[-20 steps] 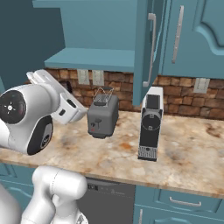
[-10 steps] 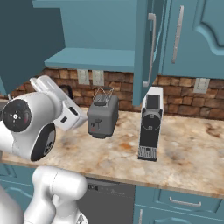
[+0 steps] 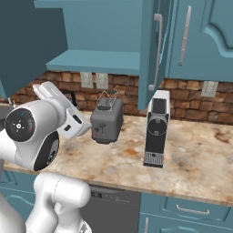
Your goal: Open the cabinet, pick the kettle from the cabinet, and place it in the sink.
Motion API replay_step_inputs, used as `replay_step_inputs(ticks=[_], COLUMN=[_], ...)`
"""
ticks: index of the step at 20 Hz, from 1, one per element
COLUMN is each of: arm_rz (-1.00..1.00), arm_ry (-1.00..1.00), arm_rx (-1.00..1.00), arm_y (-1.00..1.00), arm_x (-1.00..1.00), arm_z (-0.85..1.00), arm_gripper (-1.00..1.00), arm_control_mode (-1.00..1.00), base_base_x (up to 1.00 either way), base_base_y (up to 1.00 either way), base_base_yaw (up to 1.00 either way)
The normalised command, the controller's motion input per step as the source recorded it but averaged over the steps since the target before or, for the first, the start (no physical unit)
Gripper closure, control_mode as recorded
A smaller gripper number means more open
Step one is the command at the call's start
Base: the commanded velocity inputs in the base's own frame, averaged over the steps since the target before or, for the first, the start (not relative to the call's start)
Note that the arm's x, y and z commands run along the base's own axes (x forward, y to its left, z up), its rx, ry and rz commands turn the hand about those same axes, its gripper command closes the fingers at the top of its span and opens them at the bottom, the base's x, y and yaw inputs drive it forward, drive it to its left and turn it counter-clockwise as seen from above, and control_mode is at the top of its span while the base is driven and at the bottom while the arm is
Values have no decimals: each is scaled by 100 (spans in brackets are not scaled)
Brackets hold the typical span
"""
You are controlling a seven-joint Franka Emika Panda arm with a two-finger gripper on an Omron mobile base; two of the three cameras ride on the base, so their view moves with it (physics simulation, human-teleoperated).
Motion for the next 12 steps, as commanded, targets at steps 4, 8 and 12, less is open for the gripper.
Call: replay_step_inputs(ticks=[4, 8, 12], arm_rz=[0, 0, 0], arm_ry=[0, 0, 0], arm_rx=[0, 0, 0], arm_y=[0, 0, 0], arm_x=[0, 0, 0], arm_z=[0, 0, 0], arm_gripper=[100, 100, 100], arm_control_mode=[-100, -100, -100], base_base_x=[0, 0, 0], base_base_y=[0, 0, 0], base_base_yaw=[0, 0, 0])
